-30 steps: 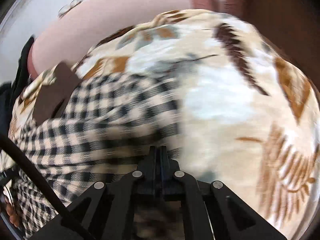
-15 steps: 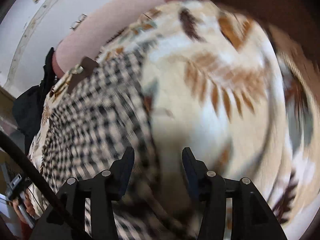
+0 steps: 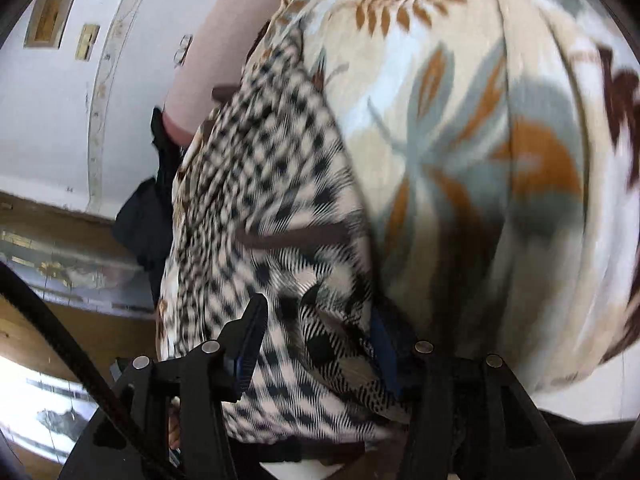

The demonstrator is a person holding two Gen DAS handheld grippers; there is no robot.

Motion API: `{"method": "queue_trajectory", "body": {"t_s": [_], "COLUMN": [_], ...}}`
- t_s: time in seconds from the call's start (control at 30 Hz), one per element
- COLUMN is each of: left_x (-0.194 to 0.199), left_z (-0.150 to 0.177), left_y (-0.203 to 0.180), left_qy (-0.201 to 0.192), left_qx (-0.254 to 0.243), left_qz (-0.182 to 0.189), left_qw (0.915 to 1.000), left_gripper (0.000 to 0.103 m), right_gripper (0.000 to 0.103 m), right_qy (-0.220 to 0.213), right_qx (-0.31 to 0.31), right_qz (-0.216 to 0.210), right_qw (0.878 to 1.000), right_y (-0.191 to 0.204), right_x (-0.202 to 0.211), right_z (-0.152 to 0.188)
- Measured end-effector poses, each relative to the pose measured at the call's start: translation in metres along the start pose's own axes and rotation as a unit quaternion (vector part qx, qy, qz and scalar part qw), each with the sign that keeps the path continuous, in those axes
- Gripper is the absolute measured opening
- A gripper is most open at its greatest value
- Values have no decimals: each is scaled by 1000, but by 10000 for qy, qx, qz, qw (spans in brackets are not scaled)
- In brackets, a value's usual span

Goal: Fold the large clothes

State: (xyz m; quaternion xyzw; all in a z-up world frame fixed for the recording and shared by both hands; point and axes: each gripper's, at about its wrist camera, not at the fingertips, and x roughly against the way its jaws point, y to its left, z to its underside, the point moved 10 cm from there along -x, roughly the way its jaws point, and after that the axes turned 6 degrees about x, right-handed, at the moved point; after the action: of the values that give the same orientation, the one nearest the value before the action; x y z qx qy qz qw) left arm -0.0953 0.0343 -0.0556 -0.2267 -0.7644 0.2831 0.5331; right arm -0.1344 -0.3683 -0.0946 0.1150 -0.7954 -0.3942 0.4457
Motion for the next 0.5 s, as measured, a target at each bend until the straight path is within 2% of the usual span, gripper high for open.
{"method": "queue_trajectory", "body": {"t_s": [0.2, 0.33, 0.5], "left_x": [-1, -2, -3], "left_z": [31, 38, 41], "left_y": [-7, -8, -9], "left_qy": [54, 15, -87], "left_qx": [-278, -433, -517], "left_qz": [-185, -361, -530], "left_qw": [9994, 9984, 9972], "left_gripper": [61, 61, 65], "right_gripper": [55, 55, 53], "right_qy": [-5, 3, -117], "right_qx": [301, 468, 759], "right_qz": [141, 245, 955], "right_qw": [9994, 9986, 9925], "right_y": [3, 4, -4], "right_x": [5, 8, 15], "right_z": [17, 25, 29]}}
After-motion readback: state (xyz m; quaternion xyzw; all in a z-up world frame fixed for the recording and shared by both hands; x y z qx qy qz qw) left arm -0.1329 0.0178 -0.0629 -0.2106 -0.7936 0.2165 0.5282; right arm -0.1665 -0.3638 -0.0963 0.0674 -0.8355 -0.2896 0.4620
